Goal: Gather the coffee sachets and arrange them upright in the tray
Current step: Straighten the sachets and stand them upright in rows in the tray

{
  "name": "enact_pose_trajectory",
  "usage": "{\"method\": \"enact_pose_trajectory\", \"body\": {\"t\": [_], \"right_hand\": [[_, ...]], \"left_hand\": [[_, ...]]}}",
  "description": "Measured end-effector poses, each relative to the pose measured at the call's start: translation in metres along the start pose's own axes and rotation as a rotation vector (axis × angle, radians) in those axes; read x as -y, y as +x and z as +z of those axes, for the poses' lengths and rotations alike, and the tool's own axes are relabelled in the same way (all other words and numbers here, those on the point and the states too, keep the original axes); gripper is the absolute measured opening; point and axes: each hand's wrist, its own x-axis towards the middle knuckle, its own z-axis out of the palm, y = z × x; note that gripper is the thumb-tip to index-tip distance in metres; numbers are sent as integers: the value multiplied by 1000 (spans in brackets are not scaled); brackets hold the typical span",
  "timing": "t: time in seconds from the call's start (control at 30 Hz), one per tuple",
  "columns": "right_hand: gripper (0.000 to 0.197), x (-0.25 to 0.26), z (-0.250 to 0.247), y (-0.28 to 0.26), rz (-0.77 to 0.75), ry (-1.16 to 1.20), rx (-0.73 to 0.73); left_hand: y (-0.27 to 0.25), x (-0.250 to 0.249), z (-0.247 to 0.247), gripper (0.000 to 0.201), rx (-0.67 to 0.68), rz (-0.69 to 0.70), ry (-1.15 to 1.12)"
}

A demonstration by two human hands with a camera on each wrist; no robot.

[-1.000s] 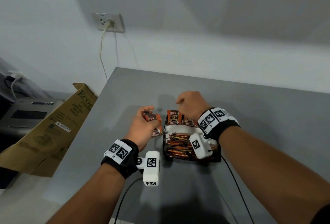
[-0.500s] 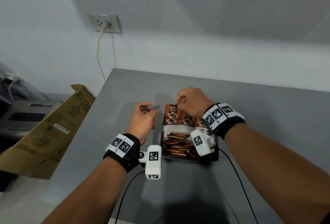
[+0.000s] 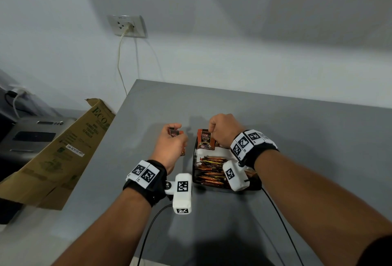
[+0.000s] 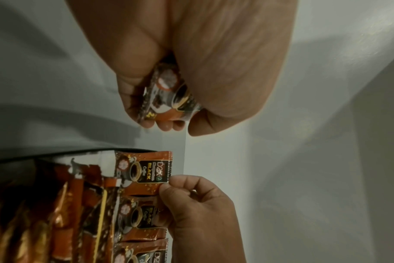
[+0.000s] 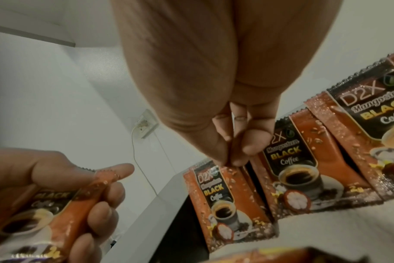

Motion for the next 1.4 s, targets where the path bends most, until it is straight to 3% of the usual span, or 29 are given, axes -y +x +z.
{"method": "enact_pose_trajectory", "body": {"t": [0.23,0.37,0.57,0.73,0.87,1.4], "right_hand": [[15,-1,3,0,-1,3,-42],[10,4,-6,-4,-99,92,-113],[16,24,-22,-19,-212,287,36],[9,16,-36,-21,-150,292,-28],[20,3,-26,-16,-54,119,-54],[17,1,6,-8,-22,-11,-11]], "left_hand": [[-3,-3,4,38,24,-15,-1],[-7,-6,6,46,89,23,14],[-7,-6,16,57,210,95,-32],[-3,-6,15,39,65,57,-25],[1,-1,4,31,-20,24,-21],[-6,5,-6,35,0,-2,24]]}}
